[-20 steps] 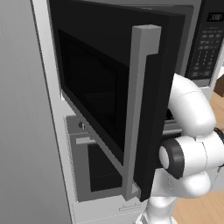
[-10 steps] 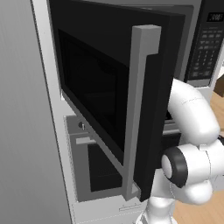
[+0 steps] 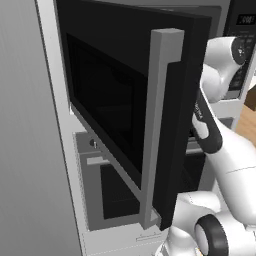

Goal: Open the microwave, place the bowl with waffle inside the microwave, then close the microwave door and turn it on.

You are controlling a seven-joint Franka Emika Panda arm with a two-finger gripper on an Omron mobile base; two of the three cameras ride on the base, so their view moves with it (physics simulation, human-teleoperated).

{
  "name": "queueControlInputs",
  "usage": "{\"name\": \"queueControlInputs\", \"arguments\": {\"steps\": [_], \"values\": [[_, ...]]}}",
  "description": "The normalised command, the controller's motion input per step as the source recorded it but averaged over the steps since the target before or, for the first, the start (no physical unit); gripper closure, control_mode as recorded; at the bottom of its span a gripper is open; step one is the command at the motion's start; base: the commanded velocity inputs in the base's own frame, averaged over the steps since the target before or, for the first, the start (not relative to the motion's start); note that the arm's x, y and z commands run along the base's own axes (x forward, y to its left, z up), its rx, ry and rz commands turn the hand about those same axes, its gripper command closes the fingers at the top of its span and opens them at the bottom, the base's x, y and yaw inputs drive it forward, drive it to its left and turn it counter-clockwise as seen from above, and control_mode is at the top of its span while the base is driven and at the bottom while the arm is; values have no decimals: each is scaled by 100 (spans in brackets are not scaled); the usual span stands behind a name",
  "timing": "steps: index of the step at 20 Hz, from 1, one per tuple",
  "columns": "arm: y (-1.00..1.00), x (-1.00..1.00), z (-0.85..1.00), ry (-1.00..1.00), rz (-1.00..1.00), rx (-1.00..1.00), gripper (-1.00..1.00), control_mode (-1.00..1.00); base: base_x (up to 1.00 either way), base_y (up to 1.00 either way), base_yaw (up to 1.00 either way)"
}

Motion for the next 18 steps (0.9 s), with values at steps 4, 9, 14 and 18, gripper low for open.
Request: {"name": "queueControlInputs", "arguments": {"steps": [4, 9, 14, 18], "values": [[-8, -100, 60, -64, -3, -2, -100, -100, 0, 0, 0], [-1, -100, -13, -15, 0, -21, -100, -100, 0, 0, 0], [0, -100, -42, 2, 0, -31, -100, -100, 0, 0, 0], [-1, -100, -7, 13, 2, -32, -100, -100, 0, 0, 0]]}}
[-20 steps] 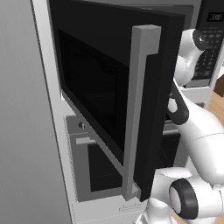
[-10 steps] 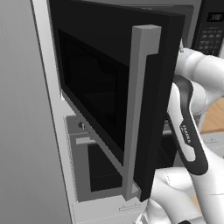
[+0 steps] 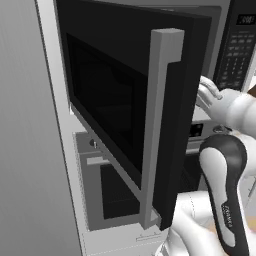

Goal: Open the microwave, place the bowl with waffle inside the microwave, then close the microwave door and turn it on.

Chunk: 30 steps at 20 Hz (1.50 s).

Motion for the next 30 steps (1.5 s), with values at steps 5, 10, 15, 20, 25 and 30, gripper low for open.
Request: {"name": "queueControlInputs", "arguments": {"steps": [5, 10, 15, 20, 25, 30], "values": [[-1, -100, -34, 0, 0, -21, -100, -100, 0, 0, 0], [0, -100, -9, 1, 0, -21, -100, -100, 0, 0, 0], [0, -100, -13, 7, 0, -26, -100, -100, 0, 0, 0], [0, -100, -20, 8, 1, -32, -100, -100, 0, 0, 0], [41, -96, -28, 5, 1, -33, -100, -100, 0, 0, 0], [91, -75, -1, -1, 0, -37, -100, -100, 0, 0, 0]]}}
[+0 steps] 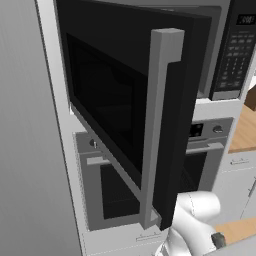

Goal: Open the microwave, place the bowl with waffle inside the microwave, then close the microwave door and turn it on.

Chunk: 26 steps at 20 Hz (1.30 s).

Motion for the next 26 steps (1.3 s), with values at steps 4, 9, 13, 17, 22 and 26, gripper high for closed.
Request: {"name": "queueControlInputs", "arguments": {"steps": [4, 9, 13, 17, 22, 26], "values": [[100, -5, -3, -19, 0, -40, -100, -100, 0, 0, 0], [100, 33, 0, -44, -19, -25, -100, -100, 0, 0, 0], [84, 83, 2, -40, -43, -18, -100, -100, 0, 0, 0], [44, 97, 0, -33, -30, -11, -100, -100, 0, 0, 0], [11, 100, 0, -28, -16, -7, -100, -100, 0, 0, 0], [-41, 100, -16, -2, 3, 1, -100, -100, 0, 0, 0]]}}
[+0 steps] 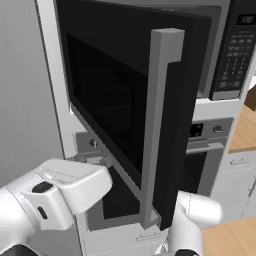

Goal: Open the microwave, place the bowl with waffle inside the microwave, then close the microwave door and turn it on.

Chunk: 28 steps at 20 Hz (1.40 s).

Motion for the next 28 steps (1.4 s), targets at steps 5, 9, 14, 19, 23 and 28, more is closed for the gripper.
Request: {"name": "queueControlInputs", "arguments": {"steps": [5, 9, 14, 19, 23, 28], "values": [[-62, 100, -15, 0, 15, 3, -100, -100, 0, 0, 0], [-75, 100, -6, 3, 19, 6, -100, -100, 0, 0, 0], [-83, 100, 0, 5, 24, 8, -100, -100, 0, 0, 0], [-78, 100, -1, 5, 23, 7, -100, -100, 0, 0, 0], [-68, 100, -2, 3, 21, 4, -100, -100, 0, 0, 0], [-62, 100, -2, 1, 19, 4, -100, -100, 0, 0, 0]]}}
